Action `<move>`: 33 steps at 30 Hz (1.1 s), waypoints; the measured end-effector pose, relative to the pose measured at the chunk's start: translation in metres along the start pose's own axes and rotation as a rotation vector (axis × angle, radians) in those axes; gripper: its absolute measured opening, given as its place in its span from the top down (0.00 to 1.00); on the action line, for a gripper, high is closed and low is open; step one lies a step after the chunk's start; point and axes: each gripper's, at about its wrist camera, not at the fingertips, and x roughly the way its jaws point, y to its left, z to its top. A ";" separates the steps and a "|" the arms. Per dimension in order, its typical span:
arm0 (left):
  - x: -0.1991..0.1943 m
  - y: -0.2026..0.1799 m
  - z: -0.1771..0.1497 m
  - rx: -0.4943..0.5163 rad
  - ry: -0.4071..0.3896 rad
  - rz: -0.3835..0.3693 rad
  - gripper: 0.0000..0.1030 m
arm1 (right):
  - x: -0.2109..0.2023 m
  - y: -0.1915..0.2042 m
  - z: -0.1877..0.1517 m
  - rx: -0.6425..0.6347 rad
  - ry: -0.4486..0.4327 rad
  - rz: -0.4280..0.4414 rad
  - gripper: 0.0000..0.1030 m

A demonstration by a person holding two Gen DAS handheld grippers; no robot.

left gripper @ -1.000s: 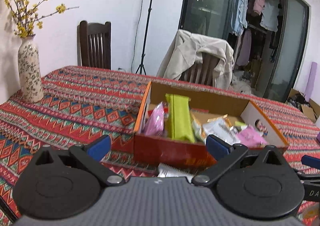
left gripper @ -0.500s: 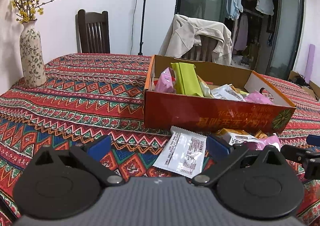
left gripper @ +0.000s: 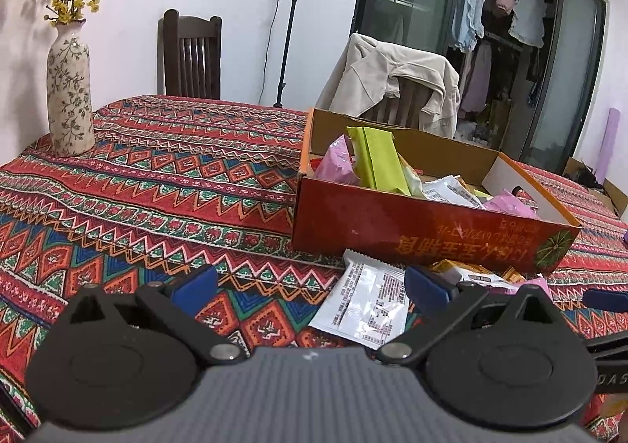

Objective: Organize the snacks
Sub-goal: 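Withdraw both tools from the box toward the snacks beside it, then grasp a pink packet with the right tool while the left tool grasps a white packet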

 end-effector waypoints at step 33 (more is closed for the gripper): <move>0.004 0.011 0.000 -0.066 0.024 0.002 0.00 | -0.006 0.000 0.002 -0.020 -0.036 -0.006 0.38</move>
